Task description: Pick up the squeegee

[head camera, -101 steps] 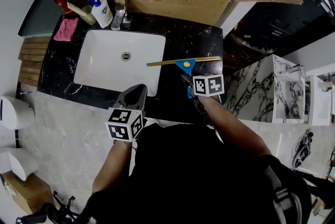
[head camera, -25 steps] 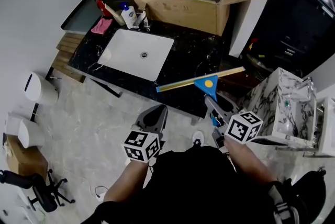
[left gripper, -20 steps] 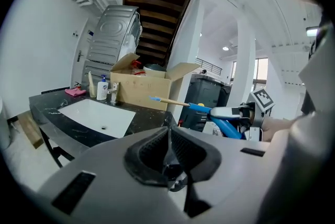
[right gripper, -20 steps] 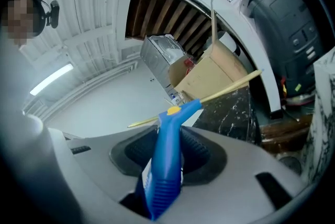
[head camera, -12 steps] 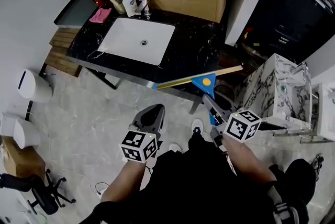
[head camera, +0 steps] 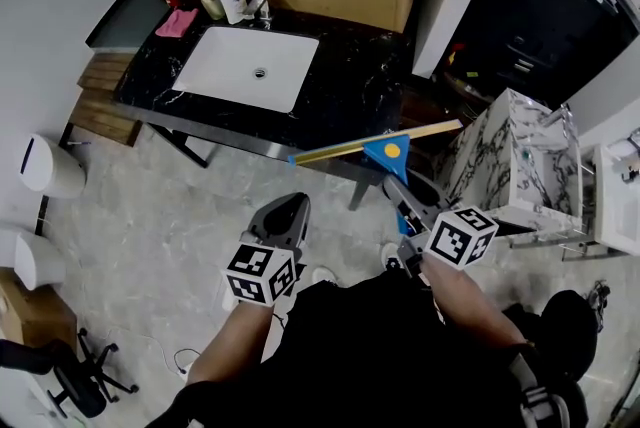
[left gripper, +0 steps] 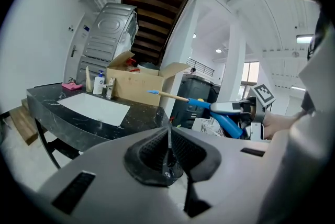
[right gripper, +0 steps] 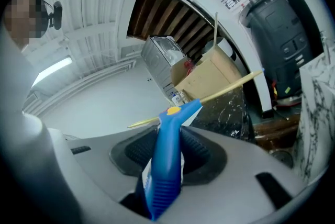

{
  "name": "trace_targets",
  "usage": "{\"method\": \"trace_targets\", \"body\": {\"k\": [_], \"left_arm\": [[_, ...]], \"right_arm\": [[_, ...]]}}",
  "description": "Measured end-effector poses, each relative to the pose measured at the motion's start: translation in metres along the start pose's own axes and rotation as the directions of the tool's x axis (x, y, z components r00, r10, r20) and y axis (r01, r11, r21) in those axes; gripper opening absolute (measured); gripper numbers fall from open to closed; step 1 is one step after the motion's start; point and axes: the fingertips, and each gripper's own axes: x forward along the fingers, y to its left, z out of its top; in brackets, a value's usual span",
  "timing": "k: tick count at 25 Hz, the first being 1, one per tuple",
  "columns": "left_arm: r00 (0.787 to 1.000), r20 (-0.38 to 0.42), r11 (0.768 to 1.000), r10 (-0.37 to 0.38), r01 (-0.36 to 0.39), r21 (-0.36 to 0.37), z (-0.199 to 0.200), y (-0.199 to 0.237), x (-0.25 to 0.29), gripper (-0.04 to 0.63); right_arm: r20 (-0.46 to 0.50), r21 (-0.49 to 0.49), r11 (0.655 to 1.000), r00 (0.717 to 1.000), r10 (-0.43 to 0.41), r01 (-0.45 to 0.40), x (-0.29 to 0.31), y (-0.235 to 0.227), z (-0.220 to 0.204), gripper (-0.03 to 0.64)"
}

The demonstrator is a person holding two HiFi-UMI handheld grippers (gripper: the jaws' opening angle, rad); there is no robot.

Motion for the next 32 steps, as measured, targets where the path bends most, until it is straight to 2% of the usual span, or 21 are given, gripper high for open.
{"method": "trace_targets", "body": {"k": [10,17,25,32], "left_arm": [[0.999,0.041,1.000,0.018,-0.018,-0.004,0.014,-0.038,0.023,0.031],[0.997,0.041,0.998,0.069,-0.069,0.009,0.014,-0.051,0.036,0.031],[0.995,0.021,0.995,0.096,-0.096,0.016,0.015,-0.064,0.054,0.031],[0.996,0.017,0.996,0.083,-0.083,0.039,0.020,-0.077,0.065,0.031]], "right_arm": [[-0.015,-0.035,0.999,1.000,0.025,-0.026,-0.021,-0.025,0.026,0.147],[-0.010,-0.014,0.999,0.999,0.050,-0.050,-0.036,-0.052,0.037,0.147],[-0.033,0.037,0.996,0.996,0.083,-0.081,-0.041,-0.070,0.032,0.147],[-0.038,0.058,0.993,0.993,0.108,-0.106,-0.043,-0.071,0.033,0.147]]}}
